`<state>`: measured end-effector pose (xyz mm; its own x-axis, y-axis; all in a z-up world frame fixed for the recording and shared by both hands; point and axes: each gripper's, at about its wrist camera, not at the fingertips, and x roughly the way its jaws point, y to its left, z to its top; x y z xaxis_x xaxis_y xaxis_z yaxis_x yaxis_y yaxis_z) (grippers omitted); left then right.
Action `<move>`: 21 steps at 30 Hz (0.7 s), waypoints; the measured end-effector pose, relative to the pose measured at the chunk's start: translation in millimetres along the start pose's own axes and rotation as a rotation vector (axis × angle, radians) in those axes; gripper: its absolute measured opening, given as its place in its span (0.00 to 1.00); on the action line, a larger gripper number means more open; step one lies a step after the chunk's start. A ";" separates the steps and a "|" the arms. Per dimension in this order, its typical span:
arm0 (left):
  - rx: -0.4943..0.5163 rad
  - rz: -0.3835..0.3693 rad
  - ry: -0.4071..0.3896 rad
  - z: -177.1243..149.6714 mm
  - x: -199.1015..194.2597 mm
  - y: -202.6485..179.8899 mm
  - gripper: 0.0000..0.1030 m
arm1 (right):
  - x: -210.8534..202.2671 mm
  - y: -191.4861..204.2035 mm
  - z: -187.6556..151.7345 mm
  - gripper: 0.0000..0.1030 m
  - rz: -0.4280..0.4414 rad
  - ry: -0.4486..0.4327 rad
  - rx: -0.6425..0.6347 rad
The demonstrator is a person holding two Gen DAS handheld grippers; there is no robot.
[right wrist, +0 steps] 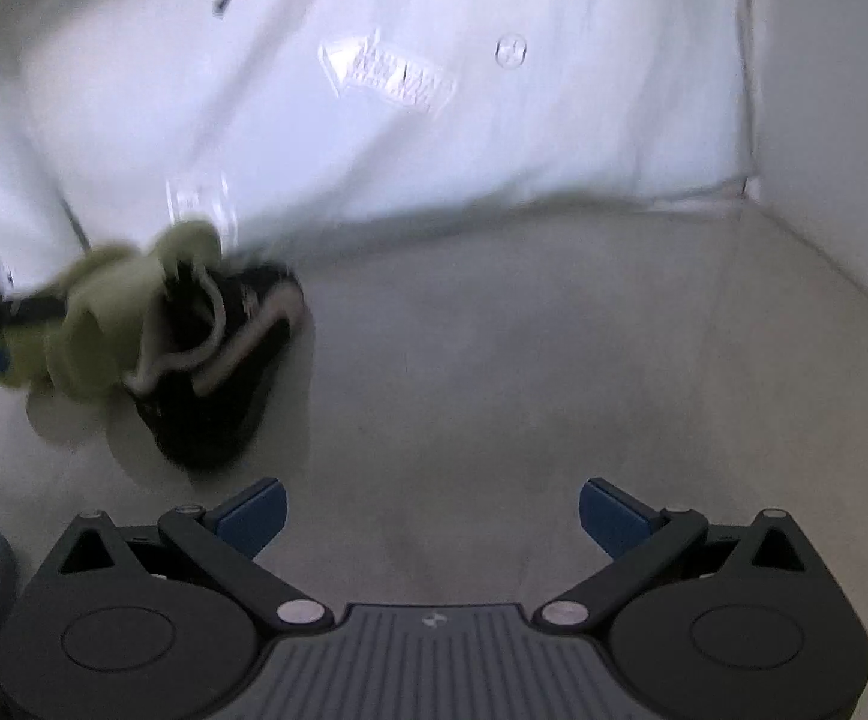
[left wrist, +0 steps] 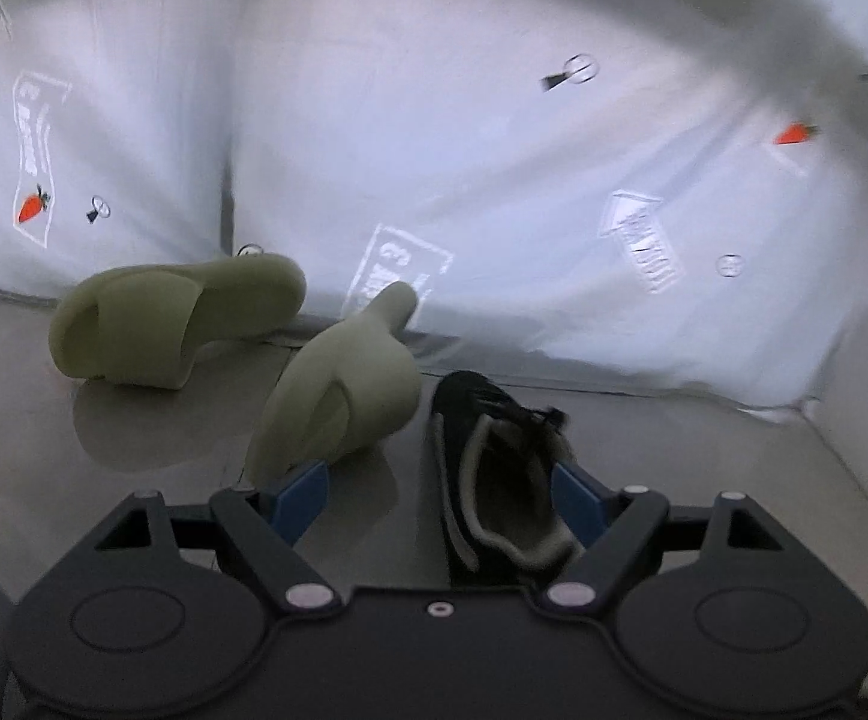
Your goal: Organize scattered shoes
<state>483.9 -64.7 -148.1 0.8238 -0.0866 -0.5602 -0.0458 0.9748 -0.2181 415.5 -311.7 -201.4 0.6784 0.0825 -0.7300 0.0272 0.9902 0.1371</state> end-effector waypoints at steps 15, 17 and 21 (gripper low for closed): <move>-0.003 -0.030 0.186 -2.1 98.5 -8.9 0.77 | 67.5 23.5 18.6 1.00 0.037 0.102 -0.034; -0.005 -0.006 0.227 -6.3 110.5 -9.9 0.76 | 67.3 24.6 20.7 1.00 0.038 0.092 -0.038; -0.043 0.061 0.303 -16.2 130.8 -6.0 0.77 | 66.8 24.3 20.4 1.00 0.038 0.094 -0.044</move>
<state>582.8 -85.2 -233.0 0.6131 -0.0917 -0.7847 -0.1195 0.9710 -0.2068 476.3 -284.5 -233.2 0.6064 0.1285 -0.7847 -0.0309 0.9899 0.1382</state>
